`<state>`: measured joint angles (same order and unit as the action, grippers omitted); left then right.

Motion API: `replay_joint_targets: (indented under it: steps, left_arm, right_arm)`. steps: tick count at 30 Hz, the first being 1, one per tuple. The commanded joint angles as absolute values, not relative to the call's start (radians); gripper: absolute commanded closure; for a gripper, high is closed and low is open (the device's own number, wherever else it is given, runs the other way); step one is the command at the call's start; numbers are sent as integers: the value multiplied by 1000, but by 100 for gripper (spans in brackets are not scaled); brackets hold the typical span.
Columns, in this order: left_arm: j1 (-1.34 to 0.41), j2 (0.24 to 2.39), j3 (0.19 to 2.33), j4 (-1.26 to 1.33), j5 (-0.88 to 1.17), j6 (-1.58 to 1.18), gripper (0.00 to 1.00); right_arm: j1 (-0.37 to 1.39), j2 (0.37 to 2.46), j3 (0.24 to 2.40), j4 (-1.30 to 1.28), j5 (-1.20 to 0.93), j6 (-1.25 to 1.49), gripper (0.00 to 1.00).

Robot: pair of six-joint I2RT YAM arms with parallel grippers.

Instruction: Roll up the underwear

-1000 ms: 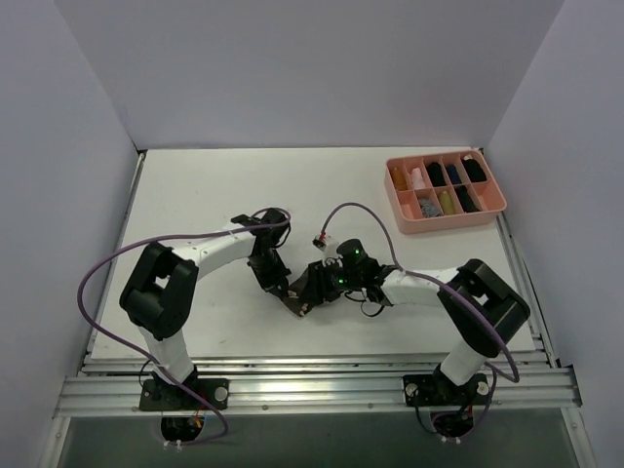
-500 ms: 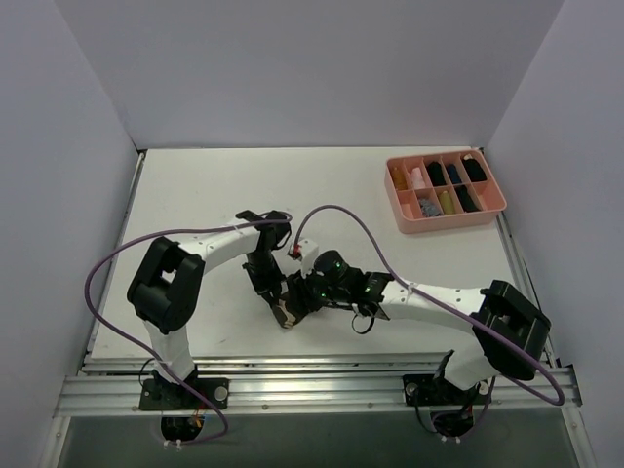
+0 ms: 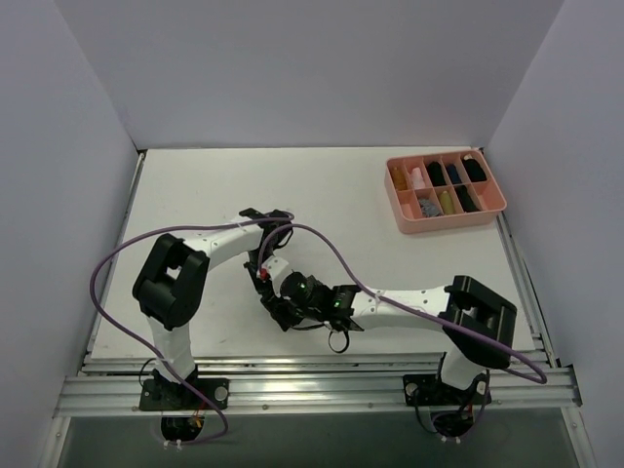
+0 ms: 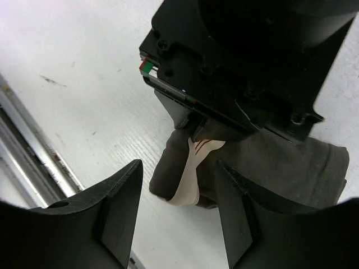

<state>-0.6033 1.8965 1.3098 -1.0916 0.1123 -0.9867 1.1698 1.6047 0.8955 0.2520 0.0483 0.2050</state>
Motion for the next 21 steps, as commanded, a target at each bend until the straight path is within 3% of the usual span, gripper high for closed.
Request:
replay_joint_targets:
  steps: [1, 12, 15, 16, 18, 21]
  left_arm:
    - [-615, 1910, 1299, -1085, 89, -1003, 98]
    - [-621, 1902, 1289, -1078, 98, -1011, 98]
    - [-620, 1891, 1272, -1085, 98, -1026, 98]
    - [-618, 1881, 1263, -1077, 95, -1043, 98]
    - [-611, 1836, 1243, -1071, 92, -1060, 98]
    - [-580, 1758, 1195, -1068, 87, -1086, 90]
  right_arm:
    - [1187, 1655, 951, 210, 130, 178, 51]
    - [1230, 1746, 991, 192, 175, 210, 55]
    - [1227, 1752, 976, 213, 179, 250, 70]
    - [1223, 1753, 965, 222, 169, 261, 84]
    - [1209, 1744, 909, 260, 146, 314, 97]
    - [1163, 1706, 754, 390, 72, 405, 100]
